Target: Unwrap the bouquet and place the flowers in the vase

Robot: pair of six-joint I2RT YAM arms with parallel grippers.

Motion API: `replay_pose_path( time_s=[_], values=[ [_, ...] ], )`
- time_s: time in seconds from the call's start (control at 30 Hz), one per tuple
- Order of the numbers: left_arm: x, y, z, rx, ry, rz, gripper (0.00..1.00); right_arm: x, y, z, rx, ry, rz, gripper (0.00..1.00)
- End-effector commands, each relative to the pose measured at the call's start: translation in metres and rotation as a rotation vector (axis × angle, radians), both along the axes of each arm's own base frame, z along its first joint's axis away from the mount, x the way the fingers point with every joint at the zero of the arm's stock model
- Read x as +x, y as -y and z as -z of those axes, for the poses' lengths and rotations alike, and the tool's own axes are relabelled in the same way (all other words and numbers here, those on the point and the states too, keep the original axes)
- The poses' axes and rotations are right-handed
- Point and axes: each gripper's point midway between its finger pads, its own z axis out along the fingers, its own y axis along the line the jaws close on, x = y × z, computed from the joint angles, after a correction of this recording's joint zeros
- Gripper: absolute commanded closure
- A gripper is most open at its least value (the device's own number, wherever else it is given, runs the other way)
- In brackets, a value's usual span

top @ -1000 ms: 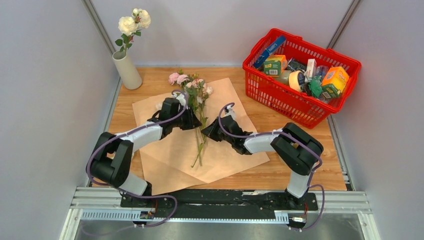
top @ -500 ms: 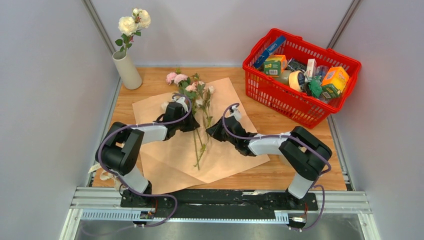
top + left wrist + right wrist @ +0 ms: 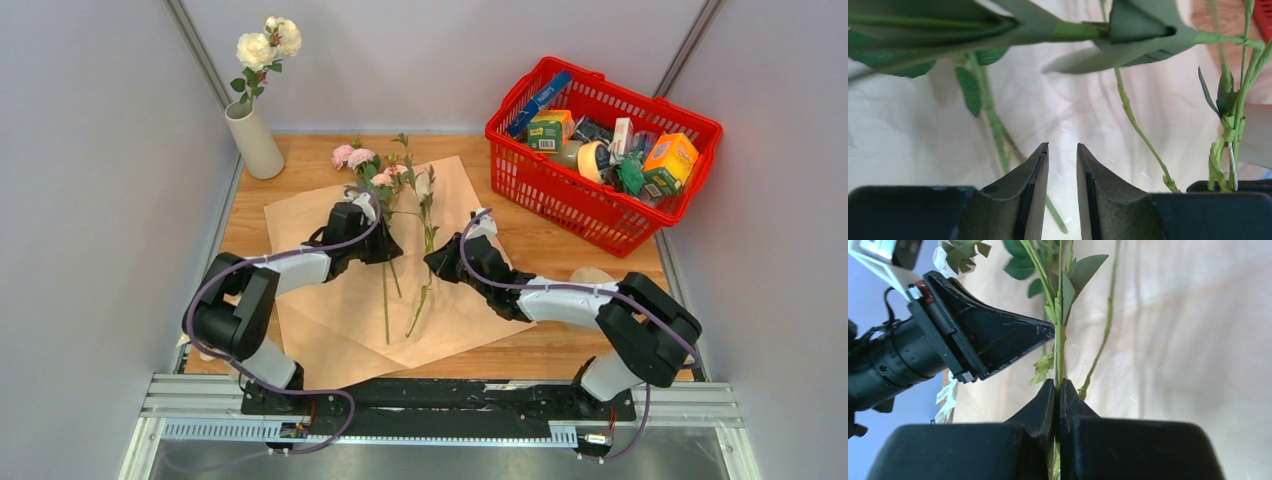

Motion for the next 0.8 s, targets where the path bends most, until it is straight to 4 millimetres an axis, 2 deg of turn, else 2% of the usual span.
replay_pose_path(
  time_s=[0.0,0.1,0.17,0.3,0.33,0.47,0.53,0.6,0.77],
  values=[
    [-0.009,0.020,-0.058,-0.110,0.088,0.114,0.63,-0.001,-0.007,-0.063,0.052,0.200,-0.084,1.00],
    [-0.026,0.023,-0.077,-0.137,0.113,0.178,0.57,-0.007,-0.001,-0.081,0.072,0.252,-0.095,1.00],
    [-0.038,0.022,-0.101,-0.170,0.166,0.205,0.52,-0.010,0.001,-0.095,0.084,0.291,-0.110,1.00],
    [-0.063,0.022,-0.128,-0.259,0.222,0.237,0.41,-0.020,0.004,-0.121,0.116,0.356,-0.145,1.00],
    [-0.068,0.024,-0.137,-0.285,0.252,0.256,0.39,-0.023,0.006,-0.132,0.132,0.384,-0.155,1.00],
    [-0.096,0.026,-0.149,-0.378,0.278,0.320,0.34,-0.037,0.010,-0.167,0.183,0.487,-0.206,1.00],
    [-0.108,0.029,-0.154,-0.417,0.270,0.356,0.33,-0.044,0.009,-0.177,0.196,0.522,-0.239,1.00],
    [-0.118,0.032,-0.153,-0.461,0.234,0.379,0.33,-0.047,0.011,-0.182,0.202,0.517,-0.241,1.00],
    [-0.145,0.045,-0.169,-0.575,0.287,0.469,0.32,-0.050,0.014,-0.185,0.216,0.520,-0.238,1.00]
  ],
)
